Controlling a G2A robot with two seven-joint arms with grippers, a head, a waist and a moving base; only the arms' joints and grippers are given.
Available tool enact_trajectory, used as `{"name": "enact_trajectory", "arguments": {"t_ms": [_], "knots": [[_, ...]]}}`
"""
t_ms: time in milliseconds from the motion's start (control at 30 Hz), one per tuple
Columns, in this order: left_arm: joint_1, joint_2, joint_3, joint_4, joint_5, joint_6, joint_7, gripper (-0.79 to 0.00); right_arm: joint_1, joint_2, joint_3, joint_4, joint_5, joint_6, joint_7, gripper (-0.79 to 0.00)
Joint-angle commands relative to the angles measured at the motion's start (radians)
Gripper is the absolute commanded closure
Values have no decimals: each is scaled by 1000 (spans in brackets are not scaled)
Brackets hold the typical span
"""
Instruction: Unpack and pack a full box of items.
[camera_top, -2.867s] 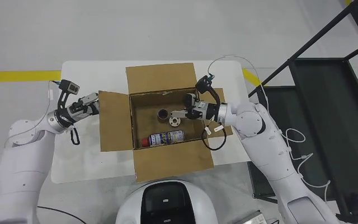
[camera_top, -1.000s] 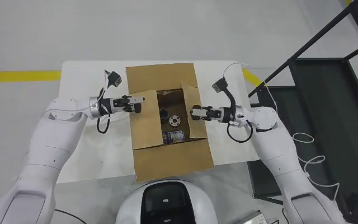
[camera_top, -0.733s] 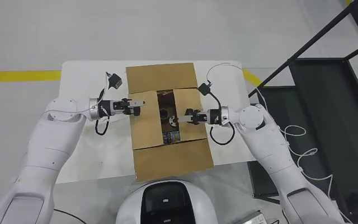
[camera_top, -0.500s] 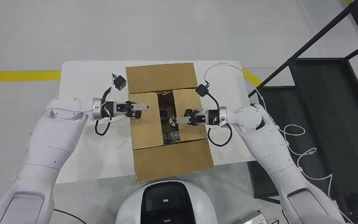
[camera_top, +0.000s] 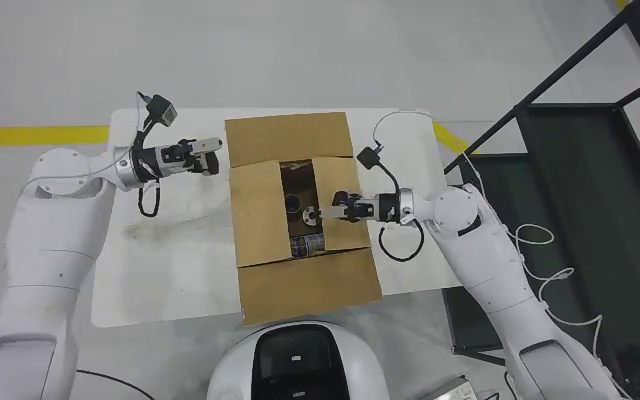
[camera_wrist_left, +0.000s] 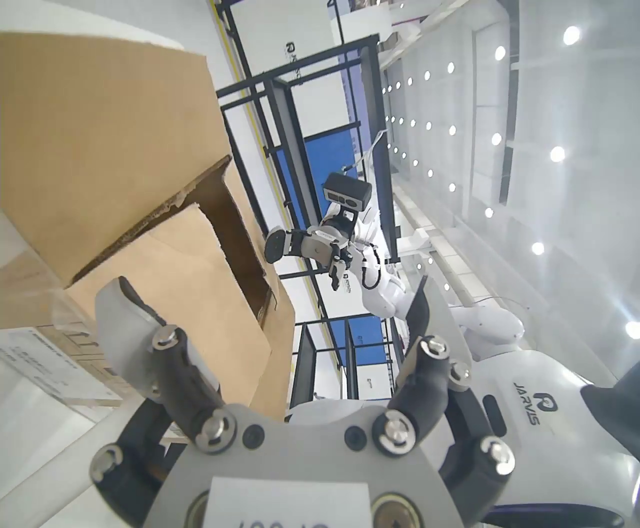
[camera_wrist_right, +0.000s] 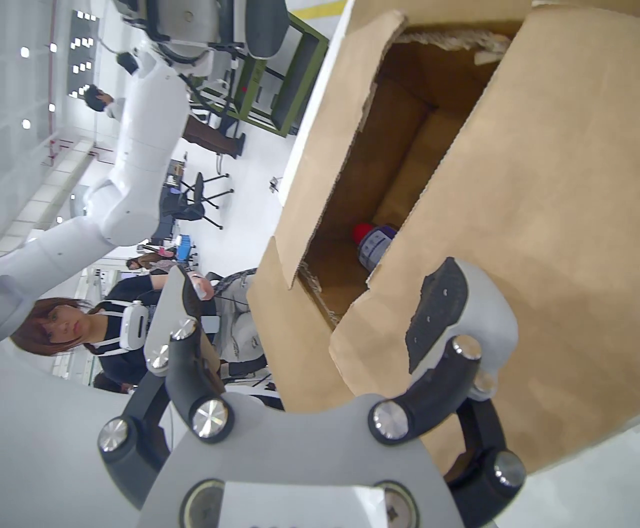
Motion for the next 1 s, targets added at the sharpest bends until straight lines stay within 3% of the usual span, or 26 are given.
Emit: {"name": "enact_trajectory", "arguments": {"t_ms": [0,233,400,967], "knots": [[2,6,-18,17,2,-5,17,-785,-26,11,49,-12,46,-5,31,-785],[0,-4,1,90,23,-84,114,-785,-158,53,205,-14,100,37,138,-785],[-18,-10,28,138,107,-161,183,-785,-223,67,234,-18,113,65,185,-785],[-16,-7,30,130,155,-180,217,-785,-223,67,234,-18,113,65,185,-785]]}}
